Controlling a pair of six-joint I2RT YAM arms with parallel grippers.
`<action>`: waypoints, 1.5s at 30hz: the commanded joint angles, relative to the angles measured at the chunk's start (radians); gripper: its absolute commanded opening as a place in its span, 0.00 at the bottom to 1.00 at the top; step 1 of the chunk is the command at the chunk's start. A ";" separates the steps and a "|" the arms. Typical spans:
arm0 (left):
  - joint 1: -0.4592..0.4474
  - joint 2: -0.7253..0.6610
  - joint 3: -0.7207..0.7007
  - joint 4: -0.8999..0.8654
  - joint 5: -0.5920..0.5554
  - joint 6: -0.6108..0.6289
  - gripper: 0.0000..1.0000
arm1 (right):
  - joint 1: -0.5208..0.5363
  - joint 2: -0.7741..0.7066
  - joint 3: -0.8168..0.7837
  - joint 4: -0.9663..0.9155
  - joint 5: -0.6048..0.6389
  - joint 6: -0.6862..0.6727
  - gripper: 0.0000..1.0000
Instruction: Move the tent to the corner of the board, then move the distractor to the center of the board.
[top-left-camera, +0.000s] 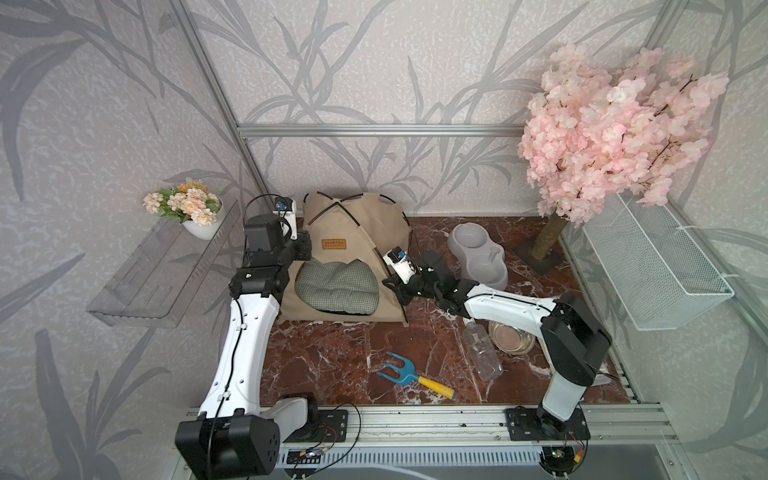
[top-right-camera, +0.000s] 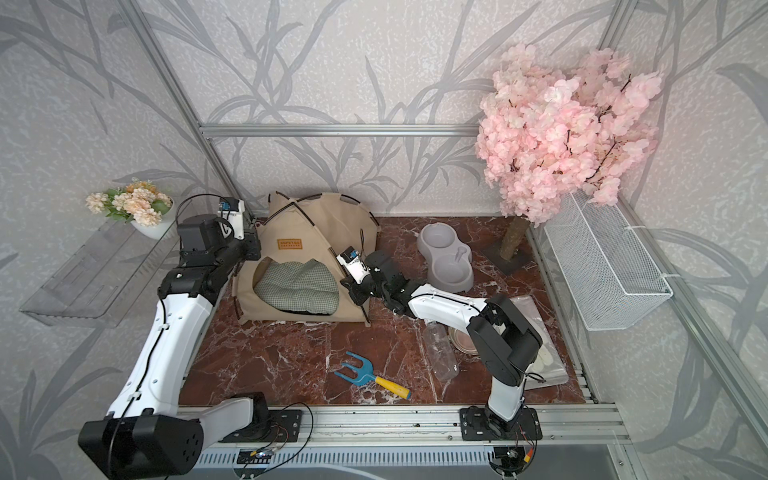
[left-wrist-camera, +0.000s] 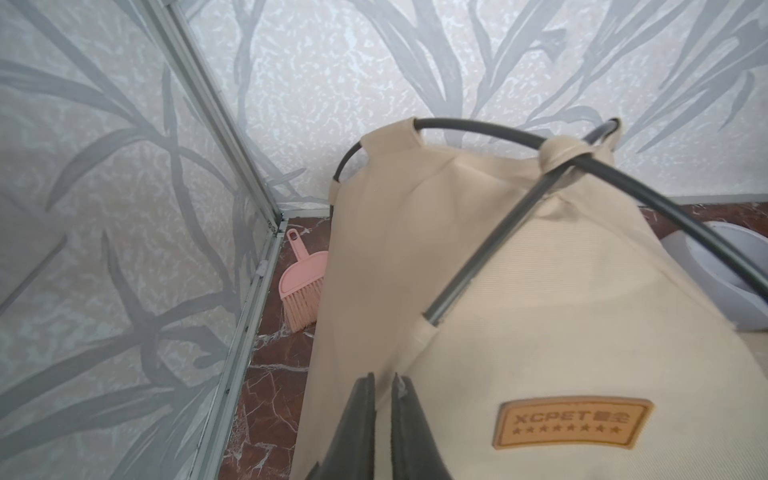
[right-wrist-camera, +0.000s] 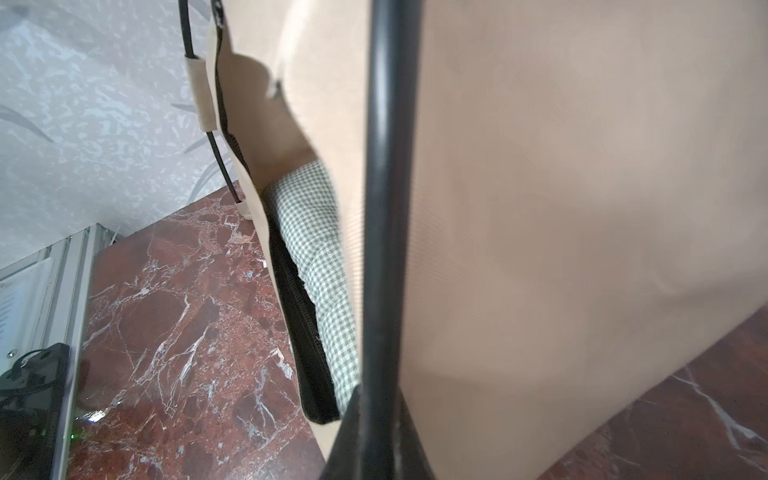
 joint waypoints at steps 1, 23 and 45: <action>0.016 -0.043 -0.019 0.042 -0.077 -0.042 0.17 | 0.005 0.058 0.036 0.054 -0.008 0.060 0.00; -0.017 -0.121 0.124 -0.070 0.054 -0.112 0.61 | -0.005 -0.091 0.069 -0.207 -0.024 0.142 0.67; -0.501 -0.071 -0.147 0.139 -0.077 -0.245 0.64 | 0.339 -0.366 -0.240 -0.968 0.148 0.329 0.72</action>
